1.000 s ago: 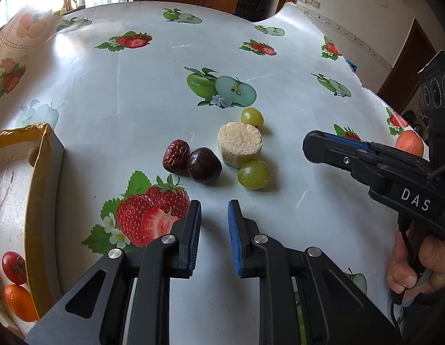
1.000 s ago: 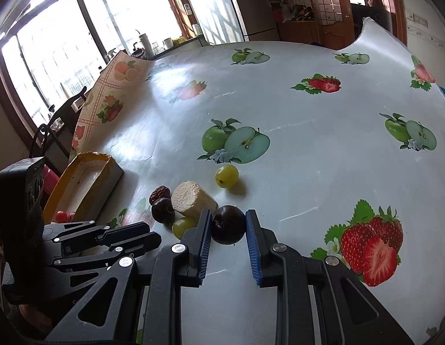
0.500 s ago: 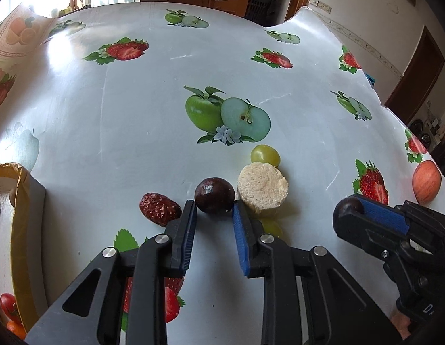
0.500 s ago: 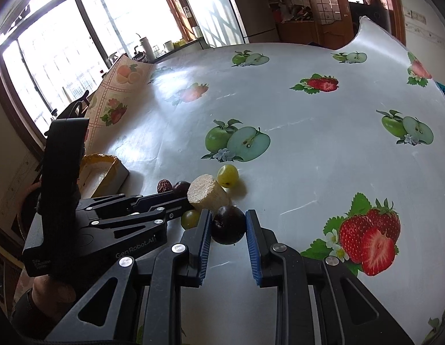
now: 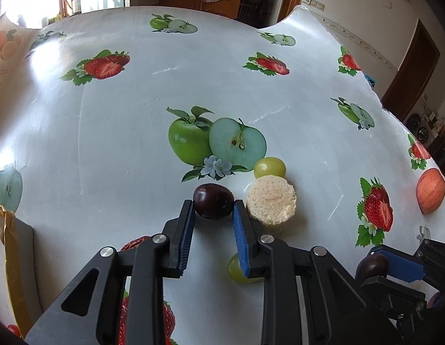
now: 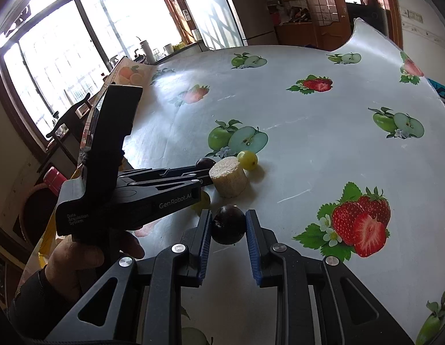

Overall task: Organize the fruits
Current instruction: 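Carry the plum and cherry over the yellow-rimmed tray with both tools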

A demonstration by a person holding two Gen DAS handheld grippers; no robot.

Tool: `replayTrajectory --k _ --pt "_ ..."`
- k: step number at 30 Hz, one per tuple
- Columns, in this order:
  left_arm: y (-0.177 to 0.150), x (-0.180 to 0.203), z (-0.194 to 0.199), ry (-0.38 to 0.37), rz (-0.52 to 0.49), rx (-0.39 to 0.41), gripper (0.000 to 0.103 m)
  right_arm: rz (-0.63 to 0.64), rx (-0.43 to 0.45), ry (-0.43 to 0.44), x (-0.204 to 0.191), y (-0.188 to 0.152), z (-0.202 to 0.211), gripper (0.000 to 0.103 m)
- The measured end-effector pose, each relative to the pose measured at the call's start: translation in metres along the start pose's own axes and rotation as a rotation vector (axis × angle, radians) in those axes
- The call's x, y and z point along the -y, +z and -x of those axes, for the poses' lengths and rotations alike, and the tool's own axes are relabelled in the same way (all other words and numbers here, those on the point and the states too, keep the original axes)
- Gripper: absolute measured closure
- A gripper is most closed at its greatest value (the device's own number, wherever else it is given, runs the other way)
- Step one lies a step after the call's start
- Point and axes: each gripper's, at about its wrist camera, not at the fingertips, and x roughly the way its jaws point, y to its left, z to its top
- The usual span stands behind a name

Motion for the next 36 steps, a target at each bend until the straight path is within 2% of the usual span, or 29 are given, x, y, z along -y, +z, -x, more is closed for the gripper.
replayTrajectory --k 4,8,16,27,30,36 --pt "-0.004 0.0 0.003 0.001 -0.017 0.011 0.082 0.007 0.009 -0.003 -0.001 0.0 0.005 0.079" --pt "-0.012 -0.001 0.017 -0.04 -0.003 0.026 0.082 0.005 0.018 -0.002 -0.001 0.0 0.01 0.079" --pt "-0.045 0.001 0.061 -0.004 0.024 0.045 0.082 0.019 0.021 0.011 -0.009 -0.006 0.02 0.079" --pt "-0.092 -0.024 0.122 0.036 0.105 0.077 0.082 0.058 0.02 0.042 -0.04 -0.016 0.027 0.079" --pt "-0.103 -0.028 0.135 0.084 0.104 0.081 0.082 0.071 0.018 0.054 -0.049 -0.019 0.026 0.079" --pt "-0.117 -0.039 0.157 0.121 0.11 0.092 0.082 0.09 0.008 0.071 -0.067 -0.025 0.026 0.079"
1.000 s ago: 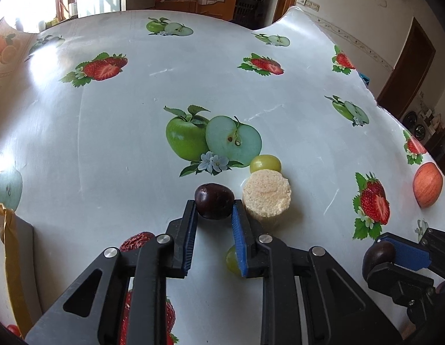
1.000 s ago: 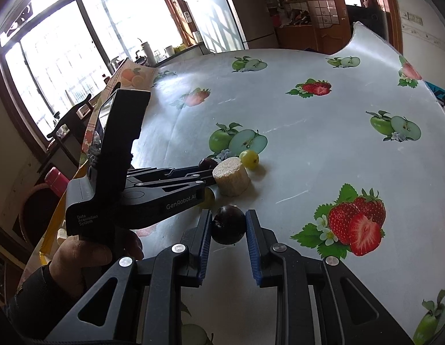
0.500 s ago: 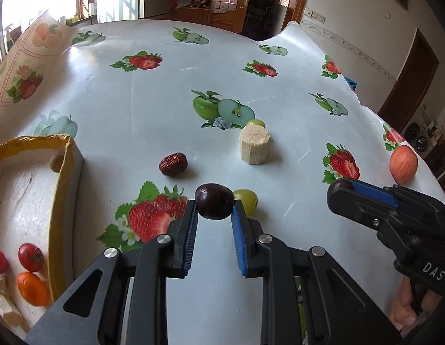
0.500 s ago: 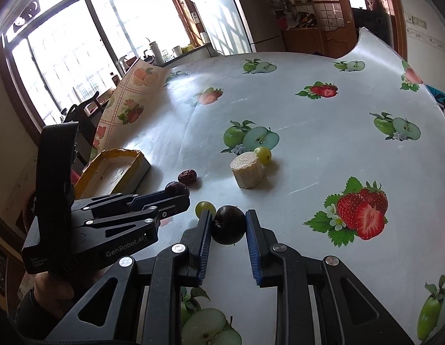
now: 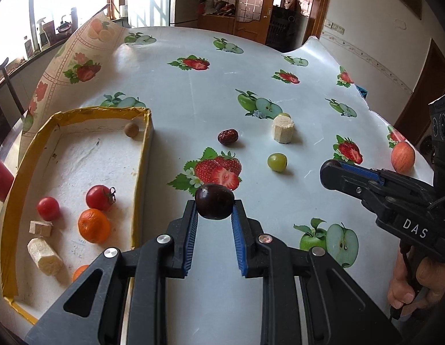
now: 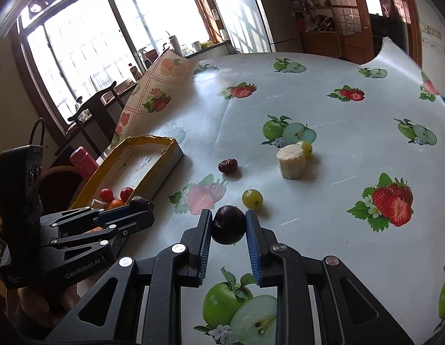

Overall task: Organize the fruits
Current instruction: 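Carry the plum and cherry over the yellow-rimmed tray with both tools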

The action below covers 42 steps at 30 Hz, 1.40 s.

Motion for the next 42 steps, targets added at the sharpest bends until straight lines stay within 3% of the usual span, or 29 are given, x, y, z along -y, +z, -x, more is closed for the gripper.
replayTrajectory --k 17,42 --pt "-0.006 -0.05 0.028 0.055 0.033 0.027 0.082 0.068 -0.024 0.041 -0.057 0.004 -0.017 0.079" --pt "0.006 -0.143 0.022 0.123 0.133 0.002 0.082 0.167 -0.076 0.14 -0.14 0.043 -0.084 0.079"
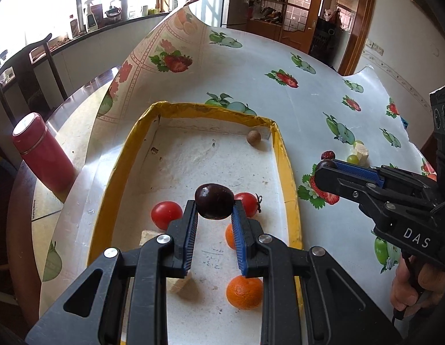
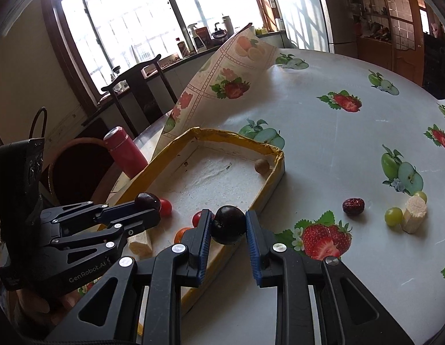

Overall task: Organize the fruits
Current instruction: 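Carry the plum and cherry over the yellow-rimmed tray with both tools, then open both tools to drop the plum and cherry into the tray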

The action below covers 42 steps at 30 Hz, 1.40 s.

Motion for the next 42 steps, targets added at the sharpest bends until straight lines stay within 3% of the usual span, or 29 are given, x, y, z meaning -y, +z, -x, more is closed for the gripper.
replayTrajectory --k 12,22,28,30,32,33,42 --pt "0.03 -0.045 -0.054 0.036 0.103 -0.101 0.082 0.065 -0.095 -0.018 -0.022 0.033 -0.078 0.079" --pt "0.027 -0.047 -0.085 0.093 0.094 -0.231 0.079 0.138 -0.182 -0.071 -0.026 0.023 -0.125 0.078" --pt "0.022 -0.05 -0.078 0.063 0.124 -0.239 0.069 0.167 -0.184 -0.062 -0.032 0.021 -0.119 0.059" --pt "0.02 -0.047 -0.075 0.07 0.118 -0.236 0.066 0.178 -0.173 -0.072 -0.034 0.019 -0.112 0.059" --pt "0.016 -0.045 -0.068 0.07 0.115 -0.22 0.05 0.185 -0.164 -0.072 -0.034 0.016 -0.103 0.058" --pt "0.015 -0.044 -0.063 0.066 0.118 -0.205 0.048 0.188 -0.158 -0.073 -0.034 0.015 -0.097 0.058" --pt "0.005 -0.017 -0.025 0.002 0.092 -0.124 0.047 0.139 -0.069 -0.034 -0.019 -0.006 -0.027 0.057"
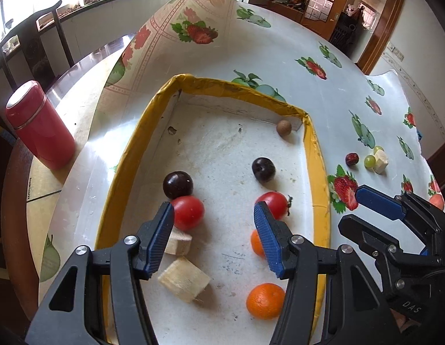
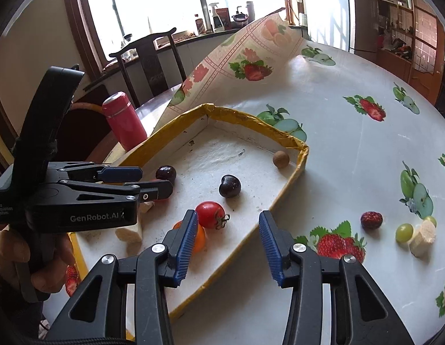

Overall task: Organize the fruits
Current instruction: 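Open both tools to drop the plum and cherry into the tray, then withdraw both open tools toward the remaining fruit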

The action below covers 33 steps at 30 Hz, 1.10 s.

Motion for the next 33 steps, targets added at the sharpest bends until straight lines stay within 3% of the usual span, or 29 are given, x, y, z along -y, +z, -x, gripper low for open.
replayTrajectory --k 12,33 --pt "-0.023 0.074 0.03 -0.126 -0.099 0.044 0.047 -0.107 0.03 -0.037 0.049 -0.05 0.065 0.054" --pt "-0.042 0.152 0.031 -0.177 -0.208 0.024 0.047 -0.219 0.036 -0.138 0.118 -0.106 0.117 0.053"
